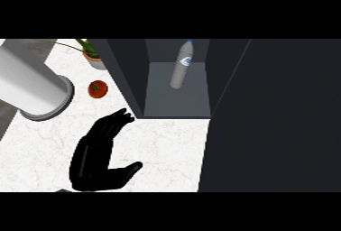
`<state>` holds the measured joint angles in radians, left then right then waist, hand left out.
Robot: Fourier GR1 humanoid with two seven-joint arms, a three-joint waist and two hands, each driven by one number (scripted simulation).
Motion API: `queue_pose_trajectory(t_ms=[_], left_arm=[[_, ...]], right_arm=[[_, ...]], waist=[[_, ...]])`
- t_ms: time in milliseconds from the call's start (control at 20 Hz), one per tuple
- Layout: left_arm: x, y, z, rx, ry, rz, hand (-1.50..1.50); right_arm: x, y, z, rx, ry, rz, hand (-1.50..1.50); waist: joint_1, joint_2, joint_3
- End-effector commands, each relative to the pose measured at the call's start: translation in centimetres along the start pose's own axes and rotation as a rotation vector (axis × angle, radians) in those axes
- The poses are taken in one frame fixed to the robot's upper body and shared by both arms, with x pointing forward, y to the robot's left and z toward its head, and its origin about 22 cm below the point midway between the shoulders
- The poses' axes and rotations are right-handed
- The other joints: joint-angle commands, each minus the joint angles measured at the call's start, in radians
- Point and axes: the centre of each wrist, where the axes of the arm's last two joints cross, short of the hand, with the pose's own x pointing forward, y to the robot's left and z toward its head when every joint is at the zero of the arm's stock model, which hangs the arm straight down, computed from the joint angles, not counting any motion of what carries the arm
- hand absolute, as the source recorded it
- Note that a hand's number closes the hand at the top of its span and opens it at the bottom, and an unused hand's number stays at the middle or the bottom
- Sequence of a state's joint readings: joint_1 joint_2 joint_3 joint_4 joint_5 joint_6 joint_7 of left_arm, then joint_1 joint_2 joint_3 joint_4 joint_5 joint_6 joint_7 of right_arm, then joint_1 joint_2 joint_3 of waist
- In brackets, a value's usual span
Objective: Pick up the bottled water, place it into the cabinet and close the cabinet
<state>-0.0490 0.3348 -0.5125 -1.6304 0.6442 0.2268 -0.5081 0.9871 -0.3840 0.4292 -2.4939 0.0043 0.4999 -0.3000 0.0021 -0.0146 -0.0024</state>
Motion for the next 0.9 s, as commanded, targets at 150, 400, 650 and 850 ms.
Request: queue_pose_trajectory(t_ms=[150,400,650,850], left_arm=[[3.4,3.1,2.5,0.058,-0.022,0.048,-1.50],[5.2,5.5,4.2,0.089,-0.004,0.051,-1.50],[6.4,6.2,5.0,0.079,-0.011,0.067,-1.50],[7.3,7.6,5.7,0.083,-0.008,0.058,-1.50]], right_arm=[[3.7,1.3,-1.4,0.220,0.015,0.109,1.50],[4.7,2.1,-2.4,0.295,-0.039,0.109,1.50],[4.3,2.1,-3.2,0.387,-0.035,0.148,1.50],[4.0,3.2,-3.6,0.327,-0.051,0.019,1.50]], waist=[[0.013,0.001,-0.002],[0.029,-0.005,-0.007],[0.056,-0.007,-0.012],[0.060,0.007,-0.013]])
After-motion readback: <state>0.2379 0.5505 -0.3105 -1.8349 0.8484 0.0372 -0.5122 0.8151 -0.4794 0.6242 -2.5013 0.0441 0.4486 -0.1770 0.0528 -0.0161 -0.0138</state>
